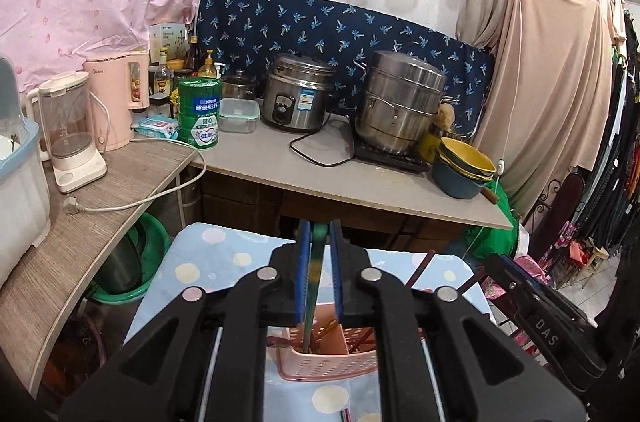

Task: Organize utensils
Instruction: 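Open both tools to drop the chopsticks into the holder, then move both tools back down toward the last red and green chopsticks, then grasp the red chopstick with the right tool while the left tool grasps the green chopstick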

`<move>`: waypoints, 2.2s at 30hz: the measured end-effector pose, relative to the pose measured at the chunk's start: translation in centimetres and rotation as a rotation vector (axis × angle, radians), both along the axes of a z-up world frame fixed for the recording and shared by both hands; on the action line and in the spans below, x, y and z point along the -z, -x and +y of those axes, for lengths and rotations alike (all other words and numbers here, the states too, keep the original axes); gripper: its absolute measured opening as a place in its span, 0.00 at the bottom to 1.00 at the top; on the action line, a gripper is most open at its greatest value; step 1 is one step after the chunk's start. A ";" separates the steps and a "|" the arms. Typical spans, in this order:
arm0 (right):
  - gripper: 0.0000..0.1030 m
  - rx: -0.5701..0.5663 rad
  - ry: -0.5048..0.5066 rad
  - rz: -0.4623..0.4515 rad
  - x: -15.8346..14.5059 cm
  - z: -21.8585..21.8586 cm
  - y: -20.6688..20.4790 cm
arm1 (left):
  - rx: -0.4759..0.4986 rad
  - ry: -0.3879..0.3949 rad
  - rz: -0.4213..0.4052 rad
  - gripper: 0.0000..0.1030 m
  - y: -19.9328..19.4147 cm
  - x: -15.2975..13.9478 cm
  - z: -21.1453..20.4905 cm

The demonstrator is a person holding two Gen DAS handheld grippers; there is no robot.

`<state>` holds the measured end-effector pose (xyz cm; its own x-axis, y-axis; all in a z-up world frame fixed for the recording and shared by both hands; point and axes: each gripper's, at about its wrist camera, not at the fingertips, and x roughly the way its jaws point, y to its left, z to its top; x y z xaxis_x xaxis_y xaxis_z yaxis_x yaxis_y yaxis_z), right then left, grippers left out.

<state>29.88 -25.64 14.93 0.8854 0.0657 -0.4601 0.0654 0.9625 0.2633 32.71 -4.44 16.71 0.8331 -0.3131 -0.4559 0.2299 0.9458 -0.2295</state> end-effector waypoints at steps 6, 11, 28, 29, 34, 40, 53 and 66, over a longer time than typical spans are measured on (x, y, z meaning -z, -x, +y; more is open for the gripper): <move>0.35 0.001 0.004 -0.028 -0.5 0.3 1.3 | -0.025 0.017 0.001 0.39 0.6 0.1 0.6; 0.36 -0.017 0.000 -0.051 -1.5 0.5 3.0 | -0.023 0.004 -0.001 0.39 1.8 0.1 1.0; 0.36 -0.063 0.065 0.066 4.6 2.8 13.5 | -0.005 -0.083 0.086 0.41 10.5 5.8 2.9; 0.36 -0.066 0.067 0.085 5.5 3.0 14.2 | -0.009 -0.098 0.096 0.41 11.2 6.6 3.1; 0.36 -0.087 0.039 0.196 10.2 3.4 17.1 | -0.010 -0.151 0.159 0.41 14.4 10.6 3.7; 0.36 -0.107 0.045 0.312 15.7 5.1 20.4 | -0.009 -0.181 0.244 0.41 17.5 15.3 4.2; 0.34 -0.116 0.109 0.401 21.3 7.8 23.7 | -0.009 -0.256 0.331 0.41 21.1 20.1 3.6; 0.28 -0.109 0.101 0.404 22.1 7.5 23.3 | 0.004 -0.263 0.383 0.41 21.7 22.1 3.5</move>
